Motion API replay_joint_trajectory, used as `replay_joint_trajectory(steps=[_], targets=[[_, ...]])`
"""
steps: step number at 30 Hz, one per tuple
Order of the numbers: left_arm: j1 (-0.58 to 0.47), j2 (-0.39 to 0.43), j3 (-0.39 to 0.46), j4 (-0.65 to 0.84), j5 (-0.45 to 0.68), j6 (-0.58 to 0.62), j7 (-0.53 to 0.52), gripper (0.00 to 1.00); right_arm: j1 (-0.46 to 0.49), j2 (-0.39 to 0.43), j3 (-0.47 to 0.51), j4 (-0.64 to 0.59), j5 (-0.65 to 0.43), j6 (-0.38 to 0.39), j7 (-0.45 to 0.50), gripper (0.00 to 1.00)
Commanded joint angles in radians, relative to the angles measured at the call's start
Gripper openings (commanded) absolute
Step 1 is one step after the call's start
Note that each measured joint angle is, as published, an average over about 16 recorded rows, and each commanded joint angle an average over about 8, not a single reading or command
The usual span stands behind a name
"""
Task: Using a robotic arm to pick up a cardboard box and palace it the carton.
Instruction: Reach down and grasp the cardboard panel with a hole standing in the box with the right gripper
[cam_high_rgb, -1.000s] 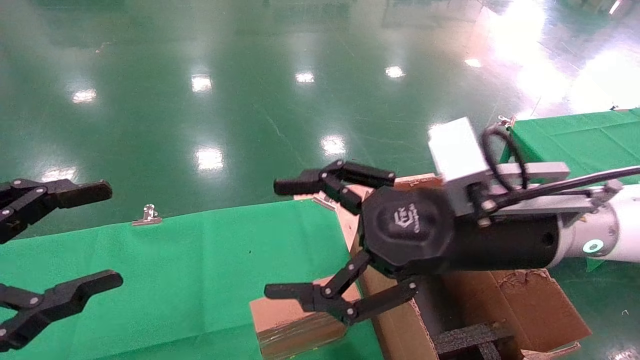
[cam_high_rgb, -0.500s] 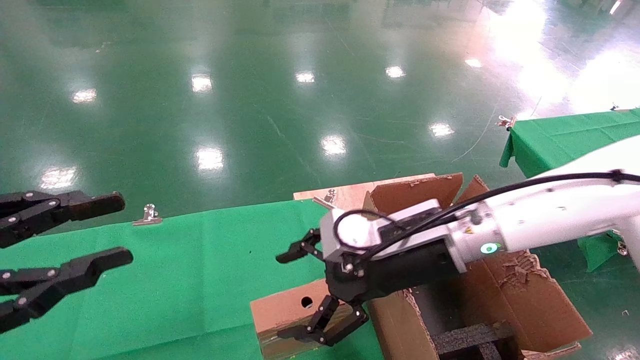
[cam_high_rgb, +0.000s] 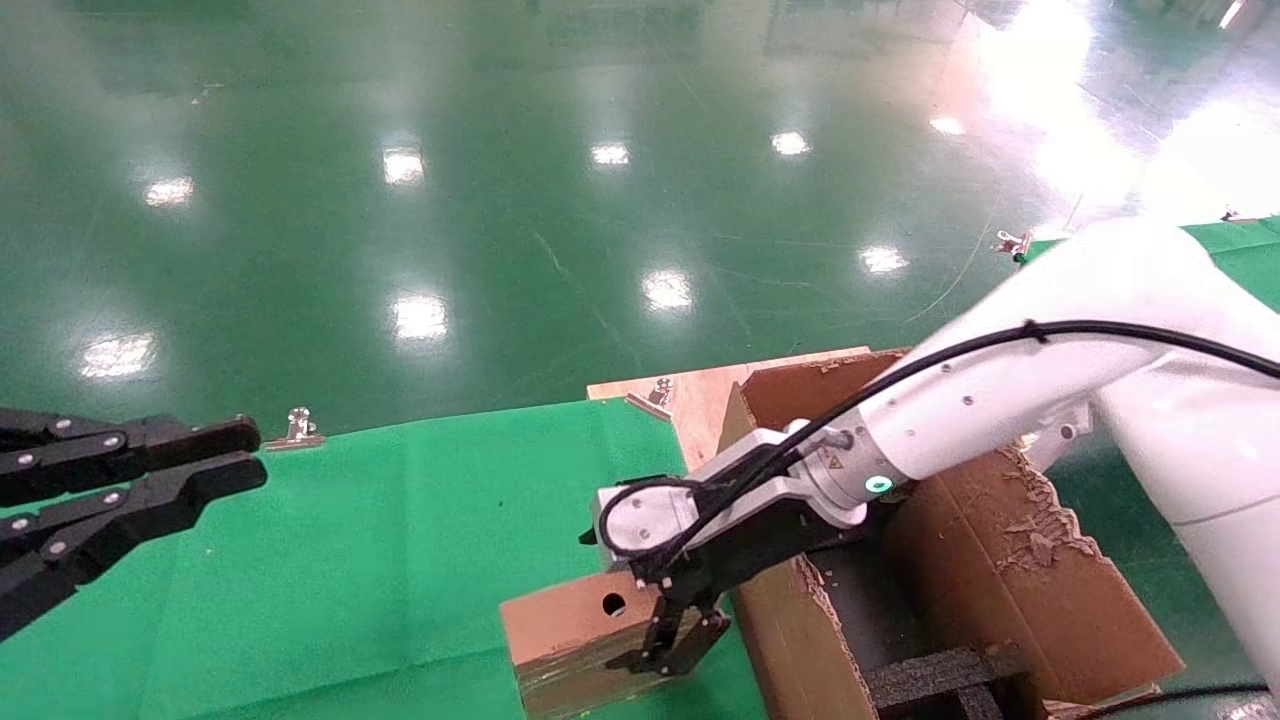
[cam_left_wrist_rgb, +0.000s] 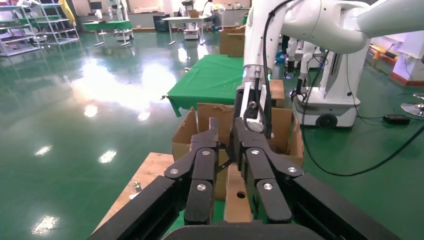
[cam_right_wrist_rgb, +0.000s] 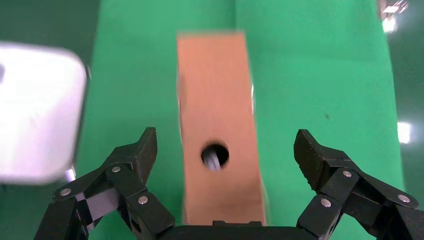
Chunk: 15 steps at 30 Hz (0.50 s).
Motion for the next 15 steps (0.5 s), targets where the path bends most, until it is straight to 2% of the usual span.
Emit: replay_joint_trajectory(steps=[1, 6, 8, 10, 15], targets=[[0.000, 0.000, 0.000, 0.000, 0.000, 0.000, 0.000, 0.00, 0.024, -0.016, -0.025, 0.013, -0.048, -0.004, -0.002, 1.00], [0.000, 0.000, 0.000, 0.000, 0.000, 0.000, 0.000, 0.00, 0.051, -0.034, -0.063, 0.047, -0.091, -0.010, 0.013, 1.00], [0.000, 0.000, 0.000, 0.000, 0.000, 0.000, 0.000, 0.04, 0.058, -0.038, -0.076, 0.055, -0.098, -0.011, 0.019, 1.00], [0.000, 0.000, 0.000, 0.000, 0.000, 0.000, 0.000, 0.26, 0.062, -0.039, -0.089, 0.061, -0.102, -0.012, 0.023, 0.83], [0.000, 0.000, 0.000, 0.000, 0.000, 0.000, 0.000, 0.88, 0.067, -0.039, -0.112, 0.069, -0.105, -0.009, 0.024, 0.20]])
